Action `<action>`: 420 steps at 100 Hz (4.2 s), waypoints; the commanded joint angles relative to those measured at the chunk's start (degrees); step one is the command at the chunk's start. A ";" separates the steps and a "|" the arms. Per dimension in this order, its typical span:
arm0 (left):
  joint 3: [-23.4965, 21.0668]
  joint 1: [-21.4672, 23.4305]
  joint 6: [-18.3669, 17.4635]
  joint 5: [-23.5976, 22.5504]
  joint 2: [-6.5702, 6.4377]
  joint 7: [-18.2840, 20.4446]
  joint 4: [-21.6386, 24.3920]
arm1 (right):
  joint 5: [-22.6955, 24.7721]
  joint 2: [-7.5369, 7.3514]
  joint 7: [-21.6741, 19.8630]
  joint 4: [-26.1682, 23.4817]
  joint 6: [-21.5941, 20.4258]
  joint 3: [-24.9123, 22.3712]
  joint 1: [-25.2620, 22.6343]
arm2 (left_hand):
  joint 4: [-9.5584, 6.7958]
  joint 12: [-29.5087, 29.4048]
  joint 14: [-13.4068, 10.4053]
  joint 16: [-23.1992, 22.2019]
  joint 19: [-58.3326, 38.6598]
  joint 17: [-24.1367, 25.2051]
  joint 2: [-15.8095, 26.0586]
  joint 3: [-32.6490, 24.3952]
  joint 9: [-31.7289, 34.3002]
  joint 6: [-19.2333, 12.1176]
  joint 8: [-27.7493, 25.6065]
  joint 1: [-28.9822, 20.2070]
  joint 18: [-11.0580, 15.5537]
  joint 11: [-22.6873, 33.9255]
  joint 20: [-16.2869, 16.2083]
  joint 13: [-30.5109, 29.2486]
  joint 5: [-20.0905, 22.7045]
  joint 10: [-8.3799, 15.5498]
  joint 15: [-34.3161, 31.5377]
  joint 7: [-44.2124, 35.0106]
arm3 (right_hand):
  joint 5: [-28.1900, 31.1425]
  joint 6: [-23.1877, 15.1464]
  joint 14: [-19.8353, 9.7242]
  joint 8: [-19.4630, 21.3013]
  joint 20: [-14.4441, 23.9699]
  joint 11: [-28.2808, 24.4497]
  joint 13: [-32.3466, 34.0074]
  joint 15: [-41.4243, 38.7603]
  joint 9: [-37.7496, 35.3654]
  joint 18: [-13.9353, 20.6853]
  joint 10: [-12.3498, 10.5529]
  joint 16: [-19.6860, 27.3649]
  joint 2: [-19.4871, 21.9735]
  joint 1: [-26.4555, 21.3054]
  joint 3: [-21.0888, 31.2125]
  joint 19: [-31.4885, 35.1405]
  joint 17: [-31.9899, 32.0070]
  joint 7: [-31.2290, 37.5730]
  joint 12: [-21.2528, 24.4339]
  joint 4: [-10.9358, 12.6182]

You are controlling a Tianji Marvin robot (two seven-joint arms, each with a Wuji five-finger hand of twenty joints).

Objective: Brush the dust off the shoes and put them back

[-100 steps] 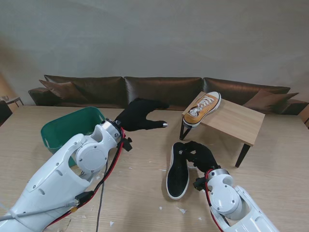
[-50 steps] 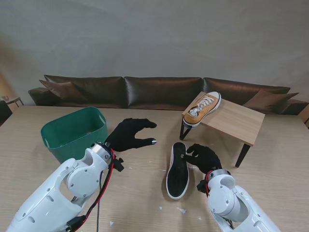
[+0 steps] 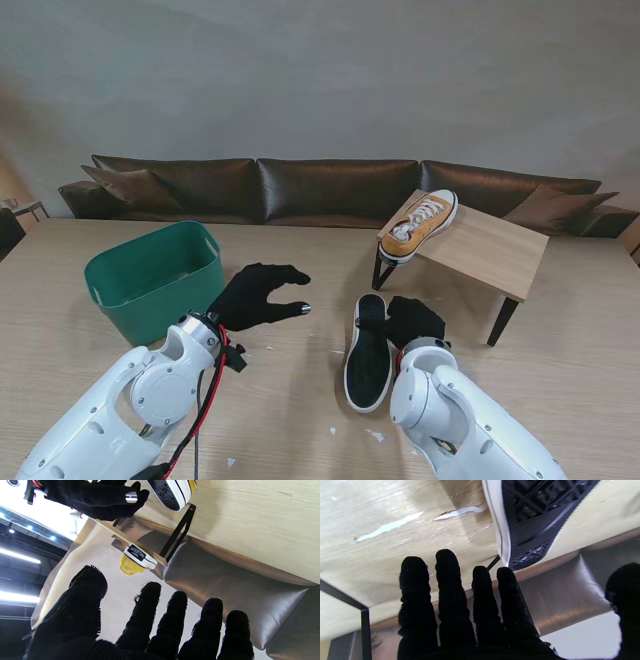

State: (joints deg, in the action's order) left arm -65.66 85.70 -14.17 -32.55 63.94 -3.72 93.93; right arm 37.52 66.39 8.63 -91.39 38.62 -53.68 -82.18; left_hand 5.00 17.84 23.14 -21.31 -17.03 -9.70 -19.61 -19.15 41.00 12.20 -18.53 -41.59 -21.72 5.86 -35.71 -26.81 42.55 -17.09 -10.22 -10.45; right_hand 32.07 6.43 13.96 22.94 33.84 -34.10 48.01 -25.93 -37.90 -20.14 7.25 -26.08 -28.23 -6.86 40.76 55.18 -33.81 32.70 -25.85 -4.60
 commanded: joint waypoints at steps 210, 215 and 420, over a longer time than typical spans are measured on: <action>-2.60 4.83 4.40 1.40 -0.71 4.57 2.55 | 0.97 5.43 -1.30 18.33 16.84 21.54 16.61 | -2.82 1.35 -0.05 -0.37 3.84 2.74 5.38 4.98 0.84 0.62 -1.73 -2.78 -0.39 0.14 -3.43 2.48 2.70 -1.67 0.81 -0.74 | 29.47 -11.27 -7.15 2.86 8.04 -15.63 15.47 -40.87 -26.96 7.81 -4.37 -16.79 -24.45 -19.63 39.45 26.41 2.33 33.10 -21.12 -9.29; -2.64 4.94 4.95 1.95 -0.59 4.36 2.34 | 1.21 5.18 -0.94 17.59 15.67 20.70 15.76 | -2.85 1.39 0.20 -0.45 3.74 2.60 5.47 4.86 0.88 1.01 -1.69 -2.96 -0.49 0.16 -3.51 2.44 2.54 -1.95 0.74 -0.64 | 29.58 -11.45 -7.27 4.48 8.13 -15.84 16.01 -41.14 -27.24 7.83 -4.37 -16.88 -24.40 -19.47 40.23 26.54 1.66 33.30 -21.72 -8.99; 9.89 -6.31 25.26 30.49 5.78 1.50 -10.10 | -12.77 9.39 25.41 11.51 -21.16 4.45 0.46 | -3.29 24.23 9.88 -25.93 -45.08 5.27 4.11 18.31 6.27 -2.13 5.57 4.43 -3.59 7.12 -19.25 -4.25 -8.82 -9.86 -26.48 6.40 | 29.68 -11.10 -6.84 8.87 7.52 -15.79 18.37 -40.37 -27.47 7.29 -3.77 -17.01 -24.40 -19.94 42.39 24.60 -1.40 33.36 -23.54 -9.41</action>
State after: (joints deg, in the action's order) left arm -55.96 80.07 11.05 -2.44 69.06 -3.49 83.98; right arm 24.67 75.38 34.64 -79.41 18.10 -49.50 -81.40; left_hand 3.76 41.11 31.20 -46.06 -60.16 -4.09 -16.52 -2.48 46.80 11.64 -13.58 -39.84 -25.40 12.09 -55.76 -27.46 35.02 -26.25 -34.94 -4.62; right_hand 53.73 9.68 8.64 25.77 42.19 -47.54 63.91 -65.78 -62.57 -12.99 8.99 -42.23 -56.53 -16.48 49.79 78.76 -35.19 53.10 -48.46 -17.61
